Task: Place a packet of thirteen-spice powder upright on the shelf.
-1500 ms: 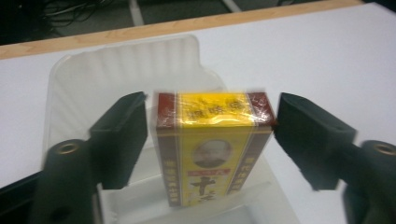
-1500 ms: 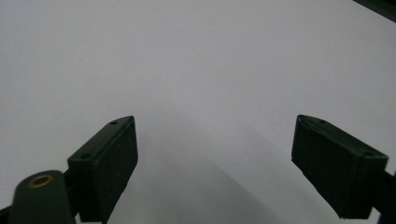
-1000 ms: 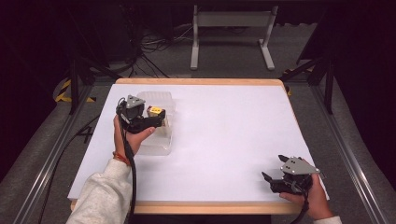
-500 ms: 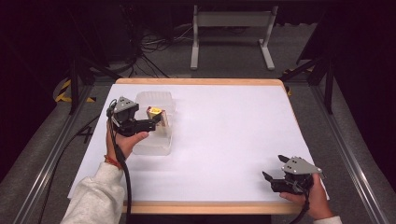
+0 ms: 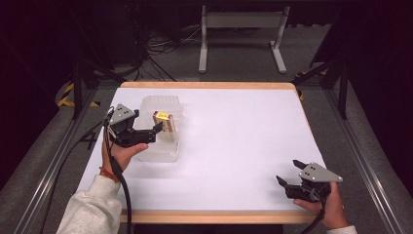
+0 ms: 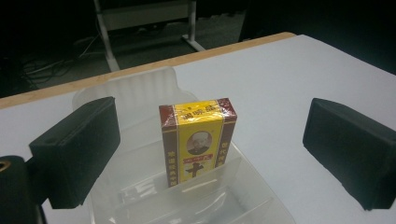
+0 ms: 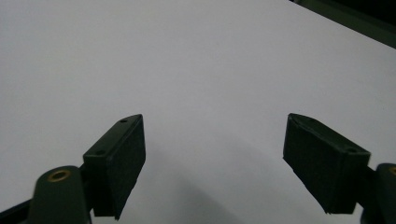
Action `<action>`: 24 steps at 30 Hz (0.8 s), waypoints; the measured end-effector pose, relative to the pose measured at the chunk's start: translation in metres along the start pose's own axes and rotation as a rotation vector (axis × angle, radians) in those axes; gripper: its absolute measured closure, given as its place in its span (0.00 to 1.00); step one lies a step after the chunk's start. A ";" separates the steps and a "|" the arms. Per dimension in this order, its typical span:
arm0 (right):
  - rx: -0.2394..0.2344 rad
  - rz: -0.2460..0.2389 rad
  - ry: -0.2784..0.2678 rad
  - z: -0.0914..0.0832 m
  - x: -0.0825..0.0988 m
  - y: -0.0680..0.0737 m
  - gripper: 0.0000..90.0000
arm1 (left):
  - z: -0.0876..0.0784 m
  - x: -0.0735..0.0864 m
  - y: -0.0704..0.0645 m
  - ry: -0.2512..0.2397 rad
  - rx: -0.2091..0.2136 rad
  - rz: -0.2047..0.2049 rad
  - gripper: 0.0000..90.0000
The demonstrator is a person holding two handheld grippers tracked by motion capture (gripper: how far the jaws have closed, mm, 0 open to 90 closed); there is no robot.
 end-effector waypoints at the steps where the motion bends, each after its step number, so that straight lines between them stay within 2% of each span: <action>1: 0.000 0.000 0.000 0.000 0.000 0.000 0.24 | 0.000 0.000 0.000 0.000 0.000 0.000 0.05; 5: -0.006 0.001 0.004 0.000 0.001 0.000 0.25 | -0.003 0.002 -0.005 0.006 0.003 0.025 0.05; 7: -0.010 0.001 0.009 0.000 0.001 0.000 0.26 | -0.005 0.005 -0.007 0.026 -0.003 0.061 0.06; 10: -0.013 0.002 0.012 0.000 0.002 0.000 0.26 | -0.007 0.006 -0.011 0.024 -0.004 0.084 0.06; 17: -0.014 -0.005 0.021 0.001 0.003 0.001 0.26 | -0.012 0.015 -0.027 0.045 0.020 0.162 0.08; 24: -0.010 -0.001 0.029 0.003 0.004 0.000 0.25 | -0.020 0.023 -0.042 0.043 0.057 0.211 0.09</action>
Point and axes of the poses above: each handheld gripper's, and its own axes: z roughly forward along the jaws, x roughly out of its underside, y roughly to its left, the point moved 9 cm from there along z, roughly forward along the jaws, and after that the axes turned 2 degrees about -z, right-handed, at the moved point
